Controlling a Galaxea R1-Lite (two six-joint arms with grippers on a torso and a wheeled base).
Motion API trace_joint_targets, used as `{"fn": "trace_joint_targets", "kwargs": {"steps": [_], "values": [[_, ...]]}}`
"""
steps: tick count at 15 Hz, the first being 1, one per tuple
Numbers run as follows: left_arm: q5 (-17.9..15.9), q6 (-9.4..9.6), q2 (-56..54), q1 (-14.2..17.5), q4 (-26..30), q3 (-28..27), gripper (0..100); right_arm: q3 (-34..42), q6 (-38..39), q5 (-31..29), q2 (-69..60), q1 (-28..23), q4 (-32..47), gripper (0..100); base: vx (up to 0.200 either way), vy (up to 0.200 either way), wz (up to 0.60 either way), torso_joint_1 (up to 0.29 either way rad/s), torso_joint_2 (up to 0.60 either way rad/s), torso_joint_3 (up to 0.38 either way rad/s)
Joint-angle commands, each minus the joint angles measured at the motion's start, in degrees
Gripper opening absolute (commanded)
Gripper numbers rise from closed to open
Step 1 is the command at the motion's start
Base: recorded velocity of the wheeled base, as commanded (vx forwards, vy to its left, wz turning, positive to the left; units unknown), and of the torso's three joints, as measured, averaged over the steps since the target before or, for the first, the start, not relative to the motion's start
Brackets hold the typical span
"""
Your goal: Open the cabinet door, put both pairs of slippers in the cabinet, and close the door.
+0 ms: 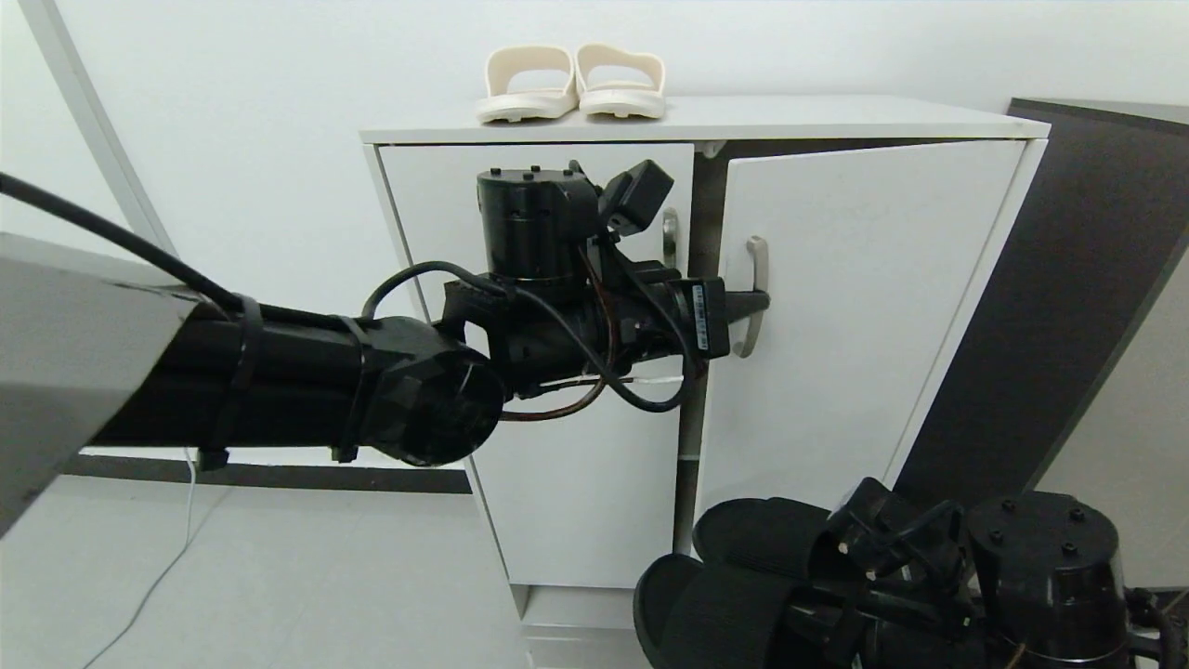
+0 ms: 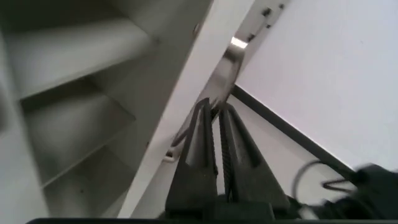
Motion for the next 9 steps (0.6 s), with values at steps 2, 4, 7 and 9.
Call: {"fn": "trace_joint_targets", "kwargs": {"steps": [2, 4, 7, 9], "values": [[0.1, 0.12, -6.7, -1.6, -0.8, 5.5, 0, 0.5, 0.0, 0.0, -0.2, 0.7, 0.0, 0, 0.0, 0.0, 0.0, 0.0, 0.0, 0.0], [0.1, 0.56, -9.7, -1.8, -0.8, 9.0, 0, 0.6, -0.1, 0.1, -0.2, 1.3, 0.0, 0, 0.0, 0.0, 0.0, 0.0, 0.0, 0.0], [0.3, 0.91, -10.7, -0.4, -0.8, 10.5, 0, 1.2, -0.1, 0.0, -0.3, 2.9, 0.0, 0, 0.0, 0.0, 0.0, 0.0, 0.0, 0.0], [0.8, 0.47, -9.4, 0.8, -0.8, 9.3, 0, 1.2, -0.1, 0.0, -0.6, 3.2, 0.0, 0, 0.0, 0.0, 0.0, 0.0, 0.0, 0.0]]}}
